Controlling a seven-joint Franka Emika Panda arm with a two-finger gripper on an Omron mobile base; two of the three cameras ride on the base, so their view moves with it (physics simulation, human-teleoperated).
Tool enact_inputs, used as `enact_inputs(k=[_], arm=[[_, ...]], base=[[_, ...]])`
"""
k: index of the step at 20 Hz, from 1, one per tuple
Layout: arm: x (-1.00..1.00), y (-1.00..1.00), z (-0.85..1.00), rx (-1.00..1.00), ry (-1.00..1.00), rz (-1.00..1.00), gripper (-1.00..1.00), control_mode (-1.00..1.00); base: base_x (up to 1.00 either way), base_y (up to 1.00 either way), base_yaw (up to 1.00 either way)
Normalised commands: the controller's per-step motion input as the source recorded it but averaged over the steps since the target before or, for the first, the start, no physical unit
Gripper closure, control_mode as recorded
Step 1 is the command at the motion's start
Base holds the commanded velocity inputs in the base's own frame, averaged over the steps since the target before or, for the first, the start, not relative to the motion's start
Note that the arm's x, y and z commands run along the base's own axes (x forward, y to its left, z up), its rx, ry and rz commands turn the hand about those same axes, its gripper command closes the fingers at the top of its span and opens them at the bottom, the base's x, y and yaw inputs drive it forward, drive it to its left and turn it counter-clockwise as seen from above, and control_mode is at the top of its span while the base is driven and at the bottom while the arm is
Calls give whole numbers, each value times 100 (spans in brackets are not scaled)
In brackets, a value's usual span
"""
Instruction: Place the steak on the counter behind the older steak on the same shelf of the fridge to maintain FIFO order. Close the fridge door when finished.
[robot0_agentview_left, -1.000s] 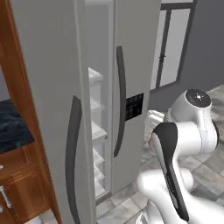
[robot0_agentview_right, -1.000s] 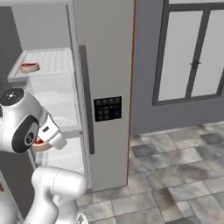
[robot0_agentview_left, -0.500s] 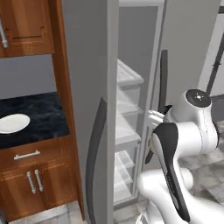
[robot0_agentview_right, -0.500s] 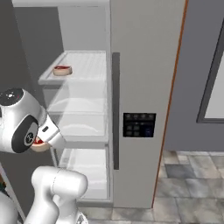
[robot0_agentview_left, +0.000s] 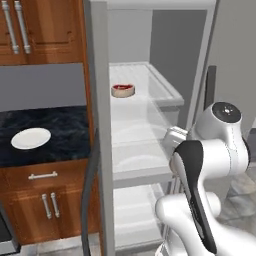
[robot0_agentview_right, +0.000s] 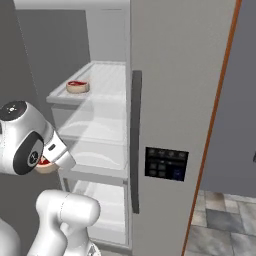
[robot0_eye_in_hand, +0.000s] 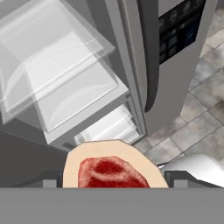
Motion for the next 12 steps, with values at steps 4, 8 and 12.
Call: enact_inputs(k=[4, 8, 12], arm=[[0, 0, 0, 0, 0, 0, 100, 100], [0, 0, 0, 0, 0, 0, 100, 100], [0, 0, 0, 0, 0, 0, 100, 100]], base=[[42, -8, 18], [22, -41, 20], [39, -38, 24]])
